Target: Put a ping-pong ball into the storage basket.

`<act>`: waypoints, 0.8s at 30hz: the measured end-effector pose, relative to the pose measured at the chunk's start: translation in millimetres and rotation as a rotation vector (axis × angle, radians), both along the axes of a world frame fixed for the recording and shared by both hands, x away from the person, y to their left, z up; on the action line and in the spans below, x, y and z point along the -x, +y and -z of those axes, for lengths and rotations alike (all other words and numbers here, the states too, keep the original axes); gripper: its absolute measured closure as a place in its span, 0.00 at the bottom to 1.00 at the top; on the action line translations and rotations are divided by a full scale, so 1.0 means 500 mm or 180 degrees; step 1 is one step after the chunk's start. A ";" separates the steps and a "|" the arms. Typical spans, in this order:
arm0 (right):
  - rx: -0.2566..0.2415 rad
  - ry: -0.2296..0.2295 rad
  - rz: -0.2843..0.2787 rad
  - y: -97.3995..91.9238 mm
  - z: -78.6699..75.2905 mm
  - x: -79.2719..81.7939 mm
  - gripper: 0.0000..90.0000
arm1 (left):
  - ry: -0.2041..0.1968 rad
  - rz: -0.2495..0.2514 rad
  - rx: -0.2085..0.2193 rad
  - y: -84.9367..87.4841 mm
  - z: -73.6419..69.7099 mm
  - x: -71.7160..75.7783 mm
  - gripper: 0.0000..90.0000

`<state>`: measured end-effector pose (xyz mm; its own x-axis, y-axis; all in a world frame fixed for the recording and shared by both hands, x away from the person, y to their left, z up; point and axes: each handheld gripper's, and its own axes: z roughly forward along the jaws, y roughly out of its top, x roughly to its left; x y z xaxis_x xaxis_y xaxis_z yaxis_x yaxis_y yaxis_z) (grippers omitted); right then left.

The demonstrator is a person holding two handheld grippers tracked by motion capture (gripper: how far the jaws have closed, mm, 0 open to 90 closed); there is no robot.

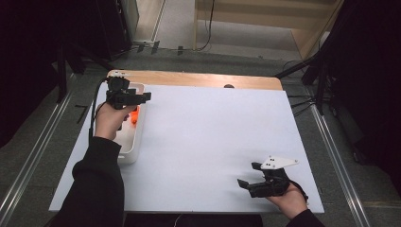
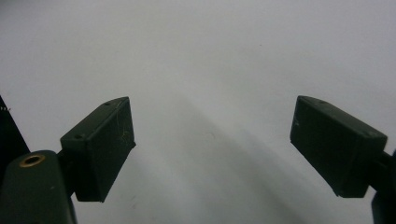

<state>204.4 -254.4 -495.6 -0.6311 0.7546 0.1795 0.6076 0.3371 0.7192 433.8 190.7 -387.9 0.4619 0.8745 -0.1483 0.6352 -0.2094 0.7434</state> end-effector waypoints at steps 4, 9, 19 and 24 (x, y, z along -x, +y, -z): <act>0.0000 -0.0003 0.0008 -0.002 0.000 0.000 0.14 | 0.0018 0.0116 0.0039 -0.010 -0.002 0.004 0.36; 0.0005 -0.0004 -0.0013 0.002 -0.002 -0.002 0.14 | 0.0040 0.0256 0.0081 -0.020 -0.006 0.012 0.36; 0.0008 -0.0014 -0.0060 0.007 -0.002 -0.008 0.14 | 0.0136 0.0468 0.0107 -0.041 -0.006 0.027 0.32; -0.0006 -0.0025 -0.0073 0.009 -0.003 -0.010 0.14 | 0.0139 0.0566 0.0110 -0.054 -0.007 0.038 0.32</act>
<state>209.5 -250.1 -494.1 -0.6498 0.7395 0.1759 0.5940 0.3496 0.7245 415.0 163.9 -384.2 0.6013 0.7736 -0.2002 0.6223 -0.2962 0.7246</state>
